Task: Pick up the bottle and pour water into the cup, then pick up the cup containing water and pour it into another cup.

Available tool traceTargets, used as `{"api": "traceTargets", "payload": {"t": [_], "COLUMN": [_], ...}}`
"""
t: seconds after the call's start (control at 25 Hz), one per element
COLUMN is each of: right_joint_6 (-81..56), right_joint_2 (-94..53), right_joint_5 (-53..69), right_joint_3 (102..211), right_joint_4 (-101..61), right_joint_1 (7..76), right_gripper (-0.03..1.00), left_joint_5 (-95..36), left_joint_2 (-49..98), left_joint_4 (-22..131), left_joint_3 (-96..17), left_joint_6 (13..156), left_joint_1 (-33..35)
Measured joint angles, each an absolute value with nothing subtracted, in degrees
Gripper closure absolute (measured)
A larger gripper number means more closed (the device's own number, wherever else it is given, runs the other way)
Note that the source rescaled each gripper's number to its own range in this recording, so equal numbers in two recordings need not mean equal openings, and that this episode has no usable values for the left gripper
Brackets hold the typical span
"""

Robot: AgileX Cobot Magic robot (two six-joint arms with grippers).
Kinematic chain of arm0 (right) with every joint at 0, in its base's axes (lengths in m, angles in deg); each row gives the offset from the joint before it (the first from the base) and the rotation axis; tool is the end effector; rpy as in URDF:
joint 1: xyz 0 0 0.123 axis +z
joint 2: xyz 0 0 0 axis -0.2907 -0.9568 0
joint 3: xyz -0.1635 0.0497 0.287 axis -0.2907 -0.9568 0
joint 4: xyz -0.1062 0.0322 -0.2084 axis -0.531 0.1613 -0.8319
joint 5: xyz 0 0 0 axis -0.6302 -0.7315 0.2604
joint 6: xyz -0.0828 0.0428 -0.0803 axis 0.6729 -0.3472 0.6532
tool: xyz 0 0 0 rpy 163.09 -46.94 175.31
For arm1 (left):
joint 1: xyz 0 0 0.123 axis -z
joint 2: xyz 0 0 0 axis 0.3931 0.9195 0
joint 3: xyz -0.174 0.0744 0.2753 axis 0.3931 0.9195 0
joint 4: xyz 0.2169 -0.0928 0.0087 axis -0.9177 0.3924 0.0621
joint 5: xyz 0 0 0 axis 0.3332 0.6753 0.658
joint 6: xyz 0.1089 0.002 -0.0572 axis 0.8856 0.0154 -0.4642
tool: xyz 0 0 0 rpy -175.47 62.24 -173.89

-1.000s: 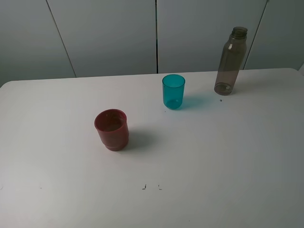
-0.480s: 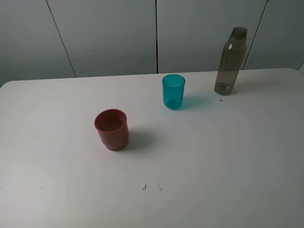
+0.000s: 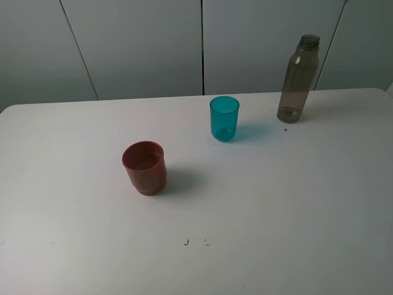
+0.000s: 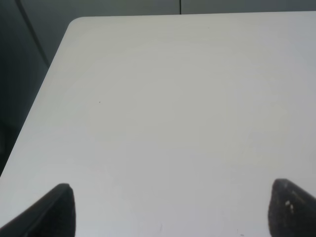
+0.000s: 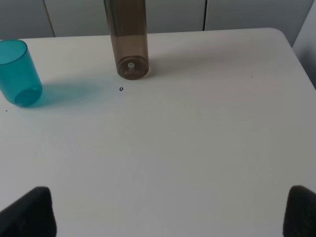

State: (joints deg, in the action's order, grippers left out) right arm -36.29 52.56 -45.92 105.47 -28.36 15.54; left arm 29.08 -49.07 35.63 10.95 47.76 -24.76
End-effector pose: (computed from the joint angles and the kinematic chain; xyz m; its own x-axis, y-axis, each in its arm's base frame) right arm -0.0428 0.0003 0.2547 -0.4769 0.0251 -0.8786 0.0356 0.9993 0.0093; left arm -0.0436 0.0094 0.2557 -0.4654 -0.0130 -0.8850 -0.1047 0.9937 0.0405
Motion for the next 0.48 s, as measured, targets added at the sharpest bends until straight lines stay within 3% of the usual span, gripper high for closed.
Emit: {"api": "traceTargets", "payload": {"t": [0.48], "right_joint_6": [-36.32], "right_joint_2": [52.56], "right_joint_5": [-45.92], "right_joint_3": [105.47], "right_joint_4": [-27.99], "right_joint_1": [15.54], "right_gripper": [-0.02], "left_joint_5": [29.08], "left_joint_2": [-49.07], "left_joint_4": [35.63], "left_joint_3": [10.95], "left_joint_6": [47.76], "left_joint_1": [-24.76]}}
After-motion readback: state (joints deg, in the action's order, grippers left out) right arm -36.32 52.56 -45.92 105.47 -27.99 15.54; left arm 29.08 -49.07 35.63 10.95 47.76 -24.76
